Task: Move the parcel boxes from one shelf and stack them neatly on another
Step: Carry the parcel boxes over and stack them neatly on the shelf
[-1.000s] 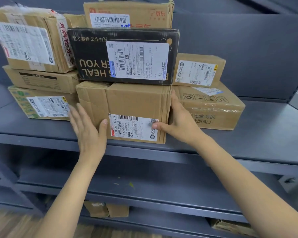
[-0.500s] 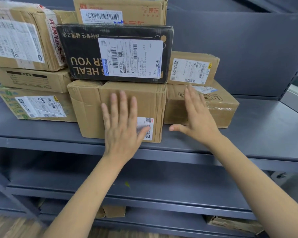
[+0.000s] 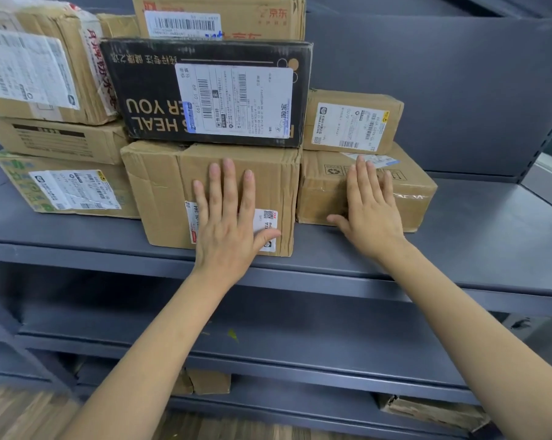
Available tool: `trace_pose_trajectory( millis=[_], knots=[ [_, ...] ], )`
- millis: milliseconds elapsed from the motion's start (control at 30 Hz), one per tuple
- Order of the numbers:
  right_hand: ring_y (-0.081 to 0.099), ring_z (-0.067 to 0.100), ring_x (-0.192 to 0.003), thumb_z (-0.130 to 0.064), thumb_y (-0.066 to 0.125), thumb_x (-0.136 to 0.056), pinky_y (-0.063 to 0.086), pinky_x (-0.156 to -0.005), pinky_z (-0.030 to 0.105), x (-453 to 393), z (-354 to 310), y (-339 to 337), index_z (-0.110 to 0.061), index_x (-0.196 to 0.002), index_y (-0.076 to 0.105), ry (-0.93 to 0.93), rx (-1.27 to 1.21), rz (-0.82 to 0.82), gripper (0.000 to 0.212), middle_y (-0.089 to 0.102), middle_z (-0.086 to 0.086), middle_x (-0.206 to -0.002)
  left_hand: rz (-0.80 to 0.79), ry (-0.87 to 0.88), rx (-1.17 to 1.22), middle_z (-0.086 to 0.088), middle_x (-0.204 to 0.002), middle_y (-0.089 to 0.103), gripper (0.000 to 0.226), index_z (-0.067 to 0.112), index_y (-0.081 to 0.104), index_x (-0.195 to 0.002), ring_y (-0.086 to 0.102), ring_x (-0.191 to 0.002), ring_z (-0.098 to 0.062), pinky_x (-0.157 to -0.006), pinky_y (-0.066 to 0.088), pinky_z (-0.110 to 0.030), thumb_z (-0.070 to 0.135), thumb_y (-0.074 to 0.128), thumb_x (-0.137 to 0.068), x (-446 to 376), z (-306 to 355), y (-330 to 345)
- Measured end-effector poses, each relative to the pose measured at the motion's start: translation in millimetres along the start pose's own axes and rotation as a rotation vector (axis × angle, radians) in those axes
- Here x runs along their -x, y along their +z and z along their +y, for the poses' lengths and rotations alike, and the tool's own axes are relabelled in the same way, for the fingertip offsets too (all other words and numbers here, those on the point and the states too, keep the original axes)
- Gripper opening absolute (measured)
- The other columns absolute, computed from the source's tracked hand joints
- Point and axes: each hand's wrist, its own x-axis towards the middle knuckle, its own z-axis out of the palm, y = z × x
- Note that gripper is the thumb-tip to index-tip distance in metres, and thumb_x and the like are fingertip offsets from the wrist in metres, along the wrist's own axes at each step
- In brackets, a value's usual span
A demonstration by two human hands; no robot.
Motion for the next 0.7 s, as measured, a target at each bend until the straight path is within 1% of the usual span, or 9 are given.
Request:
trace_pose_trajectory(
  millis=[67, 133, 200, 267, 333, 400, 500, 600, 700],
  knots=[
    [0.01, 0.037, -0.144, -0.037, 0.044, -0.095, 0.003, -0.117, 0.051, 5, -9, -6, 0.007, -0.146, 0.015, 0.026, -0.136, 0.192, 0.073, 0.012, 0.026, -0.154, 0.017, -0.02, 0.055, -0.026, -0.151, -0.004, 0.094, 0.009, -0.016, -0.148, -0.021, -0.142, -0.028, -0.115, -0.005, -0.051, 0.062, 0.035, -0.09, -1, -3, -11],
    [0.014, 0.04, -0.142, -0.03, 0.04, -0.096, 0.005, -0.116, 0.047, 8, -27, -19, 0.01, -0.143, 0.02, 0.012, -0.314, 0.374, 0.065, 0.019, 0.03, -0.151, 0.049, -0.077, 0.078, -0.032, -0.148, 0.007, 0.088, 0.003, -0.002, -0.148, -0.009, -0.142, -0.034, -0.115, -0.008, -0.046, 0.058, 0.038, -0.092, -3, -12, -25],
    [0.014, 0.04, -0.14, -0.025, 0.044, -0.096, 0.005, -0.117, 0.047, 11, -50, -33, 0.011, -0.141, 0.021, -0.082, -0.398, 0.497, 0.062, 0.021, 0.033, -0.148, 0.057, -0.146, 0.061, -0.037, -0.146, 0.013, 0.086, -0.003, 0.007, -0.144, 0.002, -0.139, -0.041, -0.115, -0.008, -0.044, 0.056, 0.04, -0.092, -1, -25, -35],
    [0.015, 0.041, -0.139, -0.025, 0.051, -0.095, 0.007, -0.116, 0.05, 10, -74, -43, 0.008, -0.14, 0.021, -0.218, -0.369, 0.556, 0.064, 0.021, 0.031, -0.147, 0.032, -0.19, 0.025, -0.039, -0.146, 0.014, 0.087, -0.006, 0.008, -0.142, 0.004, -0.137, -0.042, -0.115, -0.009, -0.043, 0.056, 0.041, -0.09, 2, -38, -40],
    [0.01, 0.038, -0.141, -0.035, 0.059, -0.089, 0.005, -0.116, 0.052, 7, -93, -40, 0.004, -0.141, 0.019, -0.329, -0.268, 0.529, 0.076, 0.017, 0.025, -0.147, 0.005, -0.212, 0.01, -0.04, -0.146, 0.014, 0.087, -0.006, 0.007, -0.142, 0.004, -0.137, -0.041, -0.115, -0.009, -0.042, 0.055, 0.041, -0.09, 6, -46, -43],
    [-0.008, 0.031, -0.146, -0.044, 0.068, -0.077, 0.002, -0.115, 0.053, 1, -101, -28, 0.003, -0.145, 0.012, -0.35, -0.126, 0.469, 0.099, 0.012, 0.021, -0.149, -0.026, -0.206, 0.0, -0.039, -0.146, 0.015, 0.086, -0.007, 0.008, -0.142, 0.005, -0.138, -0.041, -0.116, -0.007, -0.043, 0.054, 0.039, -0.09, 10, -53, -41],
    [-0.021, 0.026, -0.143, -0.048, 0.075, -0.067, 0.003, -0.113, 0.057, -11, -101, -12, 0.0, -0.148, -0.004, -0.29, 0.097, 0.441, 0.124, 0.011, 0.019, -0.151, -0.095, -0.164, -0.05, -0.036, -0.147, 0.02, 0.086, -0.006, 0.012, -0.142, 0.012, -0.139, -0.041, -0.115, 0.01, -0.052, 0.054, 0.036, -0.087, 5, -64, -25],
    [-0.011, 0.032, -0.145, -0.046, 0.079, -0.062, 0.004, -0.112, 0.06, -10, -108, -14, -0.001, -0.148, -0.007, -0.227, 0.14, 0.403, 0.13, 0.011, 0.018, -0.151, -0.102, -0.137, -0.04, -0.034, -0.146, 0.026, 0.084, -0.007, 0.015, -0.141, 0.024, -0.137, -0.044, -0.111, 0.022, -0.057, 0.052, 0.034, -0.085, 1, -70, -19],
    [0.013, 0.038, -0.14, -0.04, 0.087, -0.055, 0.011, -0.111, 0.06, 4, -124, -26, 0.001, -0.148, 0.007, -0.14, 0.129, 0.4, 0.129, 0.018, 0.026, -0.15, -0.067, -0.083, 0.059, -0.034, -0.148, 0.023, 0.077, -0.007, 0.016, -0.142, 0.02, -0.139, -0.042, -0.113, 0.017, -0.056, 0.047, 0.035, -0.09, 19, -78, -27]
  ],
)
